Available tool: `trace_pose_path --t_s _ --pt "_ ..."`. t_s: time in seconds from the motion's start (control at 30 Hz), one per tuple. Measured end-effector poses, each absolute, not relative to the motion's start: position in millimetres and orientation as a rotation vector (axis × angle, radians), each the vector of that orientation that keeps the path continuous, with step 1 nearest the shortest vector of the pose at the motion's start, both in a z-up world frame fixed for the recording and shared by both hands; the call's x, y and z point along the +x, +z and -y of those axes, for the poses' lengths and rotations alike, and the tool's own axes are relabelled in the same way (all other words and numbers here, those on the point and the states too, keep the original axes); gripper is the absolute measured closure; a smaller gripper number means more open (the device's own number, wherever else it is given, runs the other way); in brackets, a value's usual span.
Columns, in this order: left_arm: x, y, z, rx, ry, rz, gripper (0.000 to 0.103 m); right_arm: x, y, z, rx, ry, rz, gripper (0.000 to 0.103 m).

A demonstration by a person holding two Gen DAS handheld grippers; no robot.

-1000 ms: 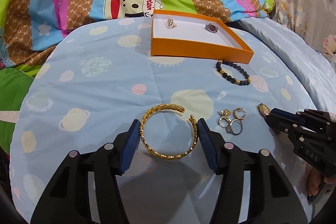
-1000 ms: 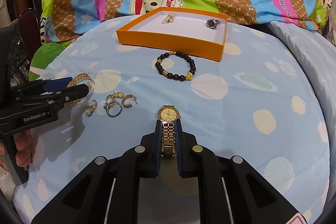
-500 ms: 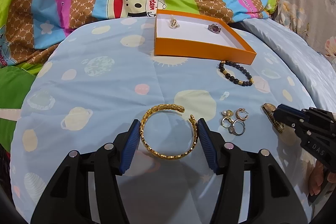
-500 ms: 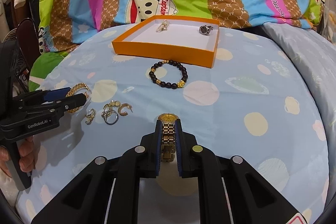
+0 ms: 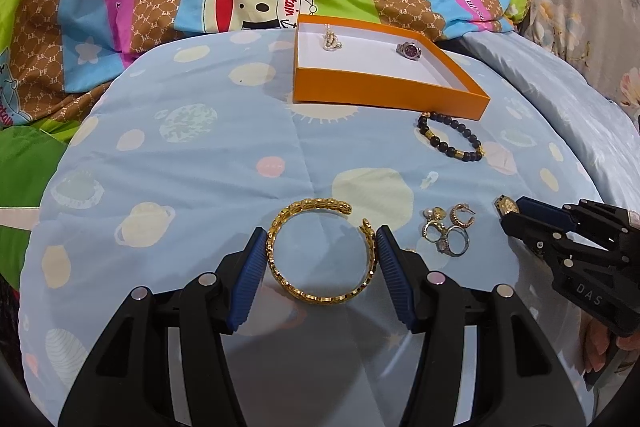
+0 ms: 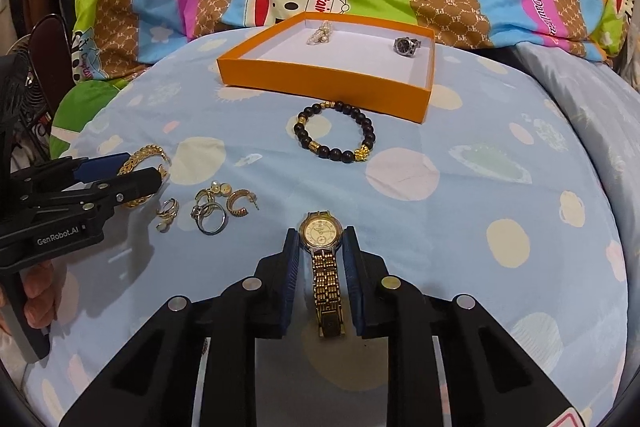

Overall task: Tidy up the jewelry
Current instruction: 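Carry the gold watch and gold bangle with both tools into the orange box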

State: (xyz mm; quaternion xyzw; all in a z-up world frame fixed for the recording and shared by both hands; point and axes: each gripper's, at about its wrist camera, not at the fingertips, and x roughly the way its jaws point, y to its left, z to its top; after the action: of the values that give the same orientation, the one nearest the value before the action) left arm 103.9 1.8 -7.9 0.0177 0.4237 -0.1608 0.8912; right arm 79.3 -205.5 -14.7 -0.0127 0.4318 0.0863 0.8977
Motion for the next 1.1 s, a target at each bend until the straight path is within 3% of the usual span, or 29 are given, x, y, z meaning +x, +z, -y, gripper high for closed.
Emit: trace_pose_path --t_s 0.73,1.1 --pt "97 0 -7 0.035 -0.313 -0.841 0.049 65 0 214 0.026 0.176 -0.837 0.082" --pt "126 62 -8 0.033 -0.342 -0.767 0.049 90 53 224 0.051 0.201 -0.779 0.083"
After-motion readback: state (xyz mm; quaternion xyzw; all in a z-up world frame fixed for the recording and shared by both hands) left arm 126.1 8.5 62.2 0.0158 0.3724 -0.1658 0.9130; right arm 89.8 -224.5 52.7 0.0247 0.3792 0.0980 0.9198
